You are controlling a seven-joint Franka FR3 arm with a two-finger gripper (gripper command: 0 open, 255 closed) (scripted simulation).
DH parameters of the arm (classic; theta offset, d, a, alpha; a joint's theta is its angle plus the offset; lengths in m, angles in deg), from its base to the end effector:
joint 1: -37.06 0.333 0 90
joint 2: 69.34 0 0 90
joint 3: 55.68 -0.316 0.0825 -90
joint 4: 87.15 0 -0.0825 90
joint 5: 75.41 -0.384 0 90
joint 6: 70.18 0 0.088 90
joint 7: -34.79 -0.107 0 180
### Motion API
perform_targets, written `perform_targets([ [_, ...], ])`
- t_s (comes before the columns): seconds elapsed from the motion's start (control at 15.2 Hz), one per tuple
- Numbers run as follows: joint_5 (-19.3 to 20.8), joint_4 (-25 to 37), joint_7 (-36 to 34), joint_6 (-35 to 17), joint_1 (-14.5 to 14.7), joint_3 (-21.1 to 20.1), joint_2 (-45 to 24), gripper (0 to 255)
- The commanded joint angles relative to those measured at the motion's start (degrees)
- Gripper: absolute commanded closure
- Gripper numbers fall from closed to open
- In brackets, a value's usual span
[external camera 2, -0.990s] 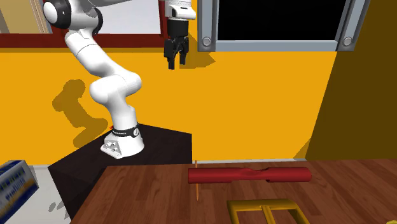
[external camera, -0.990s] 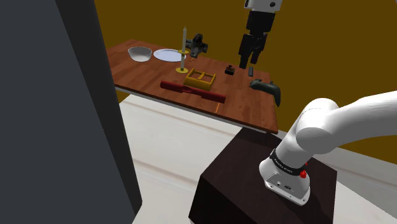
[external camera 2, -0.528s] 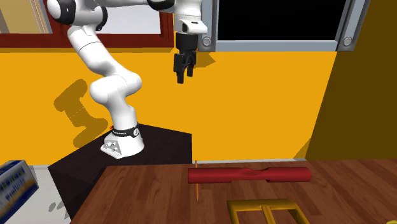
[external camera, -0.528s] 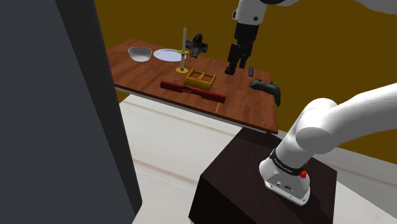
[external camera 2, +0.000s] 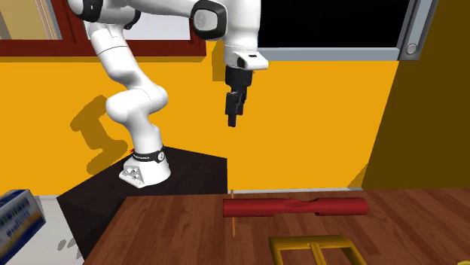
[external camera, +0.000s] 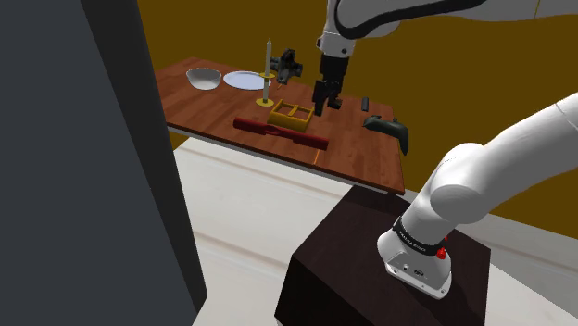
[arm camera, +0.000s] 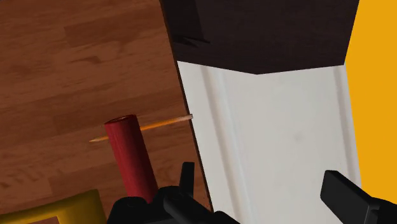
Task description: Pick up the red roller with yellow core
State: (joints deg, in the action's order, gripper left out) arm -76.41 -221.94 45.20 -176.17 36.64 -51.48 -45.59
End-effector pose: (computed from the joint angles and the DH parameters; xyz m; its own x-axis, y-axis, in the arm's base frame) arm 0.4133 -0.0338 0.4798 0.9913 0.1049 -0.0794 0.1002 -0.9931 -0.0611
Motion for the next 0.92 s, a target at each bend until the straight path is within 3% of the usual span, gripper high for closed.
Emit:
perform_targets([
  [0.0,0.1,0.7,1.6,-3.6,0.1,0.6,-4.1,0],
  [0.86,-2.3,14.6,13.1,-18.4,-0.7,3.1,-31.7,0],
])
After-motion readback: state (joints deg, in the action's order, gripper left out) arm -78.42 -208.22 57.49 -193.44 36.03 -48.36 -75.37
